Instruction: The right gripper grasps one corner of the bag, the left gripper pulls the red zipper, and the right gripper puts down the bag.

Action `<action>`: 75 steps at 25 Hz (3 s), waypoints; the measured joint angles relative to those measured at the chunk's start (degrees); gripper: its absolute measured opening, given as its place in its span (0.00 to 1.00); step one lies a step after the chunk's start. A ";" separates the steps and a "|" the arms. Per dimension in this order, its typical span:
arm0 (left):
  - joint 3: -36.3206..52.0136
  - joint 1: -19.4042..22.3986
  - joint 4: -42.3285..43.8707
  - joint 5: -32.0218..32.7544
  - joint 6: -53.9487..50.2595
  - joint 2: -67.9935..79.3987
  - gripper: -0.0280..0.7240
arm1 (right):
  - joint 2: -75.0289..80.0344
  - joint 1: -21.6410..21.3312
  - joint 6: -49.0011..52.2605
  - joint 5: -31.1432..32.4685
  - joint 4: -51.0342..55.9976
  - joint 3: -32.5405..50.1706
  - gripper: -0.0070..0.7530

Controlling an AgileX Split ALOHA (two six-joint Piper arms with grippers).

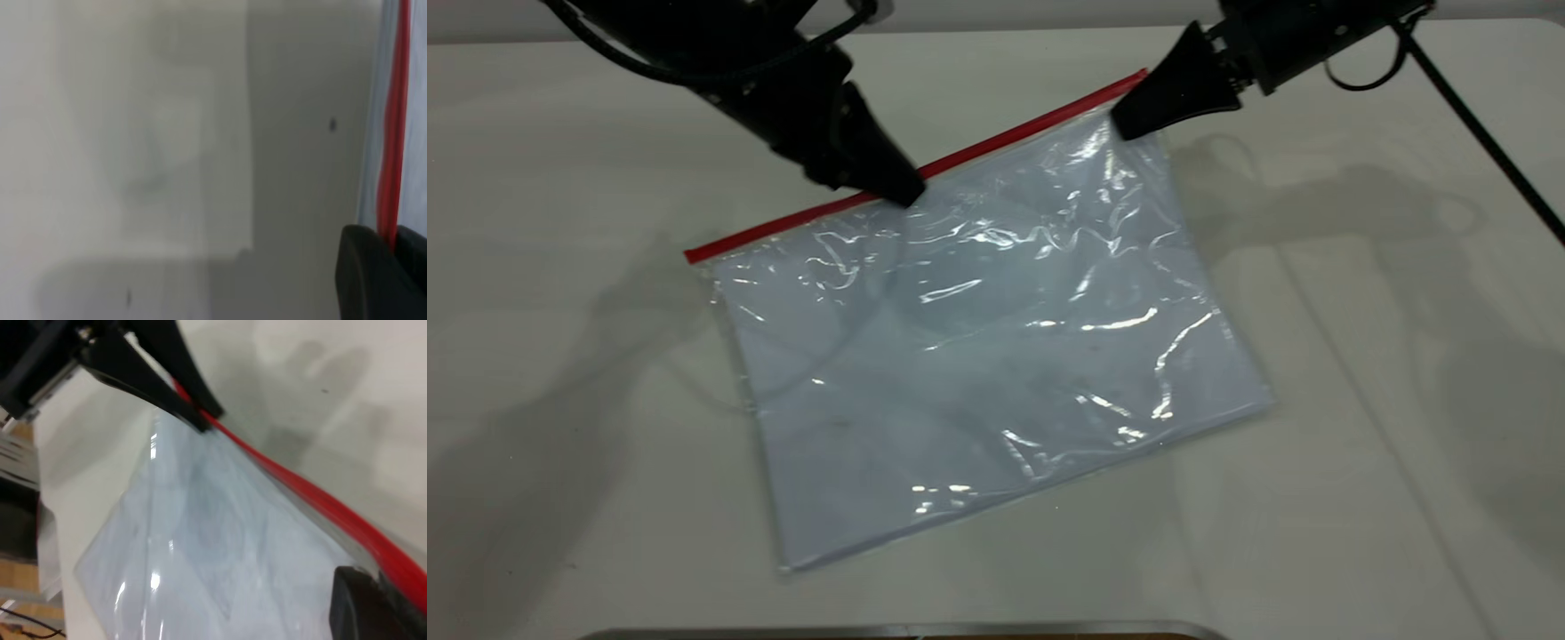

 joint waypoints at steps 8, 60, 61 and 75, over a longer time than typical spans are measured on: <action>0.00 3.68 10.29 0.43 -13.57 0.00 0.09 | 0.00 -3.20 0.25 -1.67 -0.90 0.00 0.05; -5.03 8.30 54.61 31.64 -81.75 -53.39 0.81 | -31.13 -4.98 56.34 6.82 -48.49 -32.16 0.72; -5.03 8.30 55.30 31.73 -82.82 -55.25 0.81 | -32.77 -4.98 56.74 6.82 -48.42 -31.57 0.72; -5.03 8.30 58.61 31.80 -94.29 -65.02 0.81 | -63.12 -4.98 60.36 6.82 -38.18 -7.50 0.71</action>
